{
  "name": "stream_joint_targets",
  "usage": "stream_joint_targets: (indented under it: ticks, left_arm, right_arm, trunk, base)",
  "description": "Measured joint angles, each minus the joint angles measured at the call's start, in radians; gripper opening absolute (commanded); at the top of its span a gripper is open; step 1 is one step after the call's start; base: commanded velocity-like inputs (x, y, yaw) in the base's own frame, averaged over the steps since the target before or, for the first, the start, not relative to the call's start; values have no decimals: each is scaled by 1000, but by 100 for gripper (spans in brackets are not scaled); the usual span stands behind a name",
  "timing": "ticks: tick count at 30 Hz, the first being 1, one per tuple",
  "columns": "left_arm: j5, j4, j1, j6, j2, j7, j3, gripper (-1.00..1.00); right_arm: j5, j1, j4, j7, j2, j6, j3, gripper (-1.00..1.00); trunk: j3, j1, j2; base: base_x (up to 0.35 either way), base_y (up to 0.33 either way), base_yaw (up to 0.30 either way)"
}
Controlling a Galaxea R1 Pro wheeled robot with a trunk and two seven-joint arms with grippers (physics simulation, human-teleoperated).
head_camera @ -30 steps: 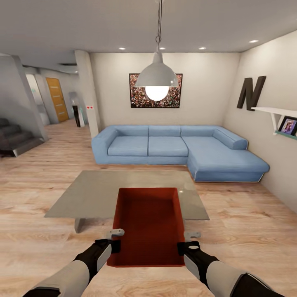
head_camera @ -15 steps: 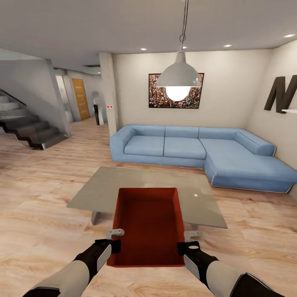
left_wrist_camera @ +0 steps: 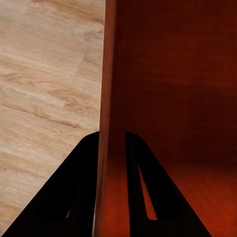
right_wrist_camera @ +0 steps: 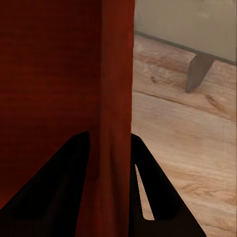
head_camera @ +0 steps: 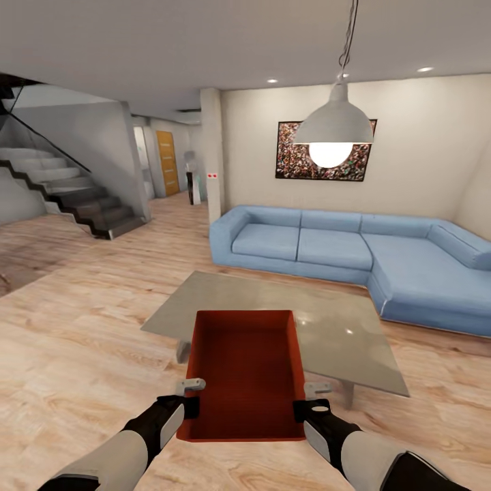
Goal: Move the two storage containers from the living room to the garage. In the garage, place one container on the floor and stack the other container on top of it (either order is fine).
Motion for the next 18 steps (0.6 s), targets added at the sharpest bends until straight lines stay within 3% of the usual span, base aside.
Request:
stream_joint_targets:
  ticks: [18]
  left_arm:
    - [0,0,0,0,0,0,0,-100]
  right_arm:
    - [0,0,0,0,0,0,0,-100]
  trunk:
    - [0,0,0]
  base:
    - [0,0,283]
